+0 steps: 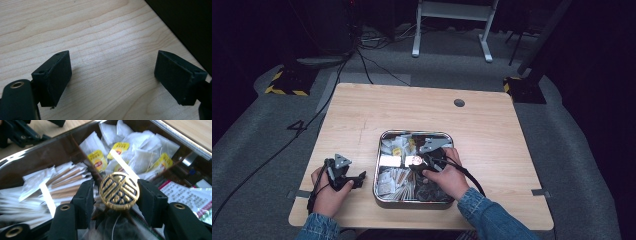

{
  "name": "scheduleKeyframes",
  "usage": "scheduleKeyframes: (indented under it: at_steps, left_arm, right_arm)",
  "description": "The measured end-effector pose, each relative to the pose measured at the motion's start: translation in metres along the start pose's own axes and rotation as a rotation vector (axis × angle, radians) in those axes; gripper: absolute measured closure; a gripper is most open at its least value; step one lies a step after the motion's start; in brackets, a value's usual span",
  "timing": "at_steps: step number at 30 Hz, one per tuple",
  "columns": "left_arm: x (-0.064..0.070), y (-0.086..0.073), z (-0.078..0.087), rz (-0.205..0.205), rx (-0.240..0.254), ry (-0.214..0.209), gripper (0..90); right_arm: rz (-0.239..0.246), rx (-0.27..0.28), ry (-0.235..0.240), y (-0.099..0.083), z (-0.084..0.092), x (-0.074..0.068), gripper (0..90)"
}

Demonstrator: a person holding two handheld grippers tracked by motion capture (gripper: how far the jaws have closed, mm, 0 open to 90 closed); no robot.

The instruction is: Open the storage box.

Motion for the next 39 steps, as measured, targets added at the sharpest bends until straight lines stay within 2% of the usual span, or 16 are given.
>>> scheduleKeyframes:
  at_steps: [3, 11, 20, 27, 33, 39]
  left_arm:
    - [0.000, 0.000, 0.000, 0.000, 0.000, 0.000, 14.8]
    - [0.000, 0.001, -0.001, 0.000, 0.001, 0.000, 14.6]
    - [0.000, 0.001, -0.001, -0.002, 0.002, -0.002, 14.7]
    - [0.000, 0.001, -0.001, -0.003, 0.001, -0.001, 14.6]
    - [0.000, 0.001, -0.001, 0.000, 0.000, -0.002, 14.6]
    - [0.001, 0.002, -0.002, 0.002, 0.001, -0.001, 14.6]
  right_arm:
    - [0.023, -0.003, -0.028, 0.001, -0.001, 0.000, 58.4]
    - [0.011, -0.005, -0.042, 0.002, 0.000, 0.000, 58.8]
    - [0.002, -0.007, -0.029, 0.005, 0.004, 0.001, 58.9]
    - [-0.012, 0.018, -0.035, 0.011, 0.018, 0.006, 58.9]
    - [-0.017, 0.046, -0.055, 0.016, 0.042, 0.019, 58.9]
    - [-0.018, 0.052, -0.055, 0.013, 0.061, 0.031, 58.9]
Point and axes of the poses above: each handheld gripper's, and its own axes: z roughly backward along the jaws, y roughly out of its top, x roughly to its right, the point moved 8 cm from there along -z, roughly forward along the jaws, and after that the axes turned 1 degree about -y, right-handed, at the moved point
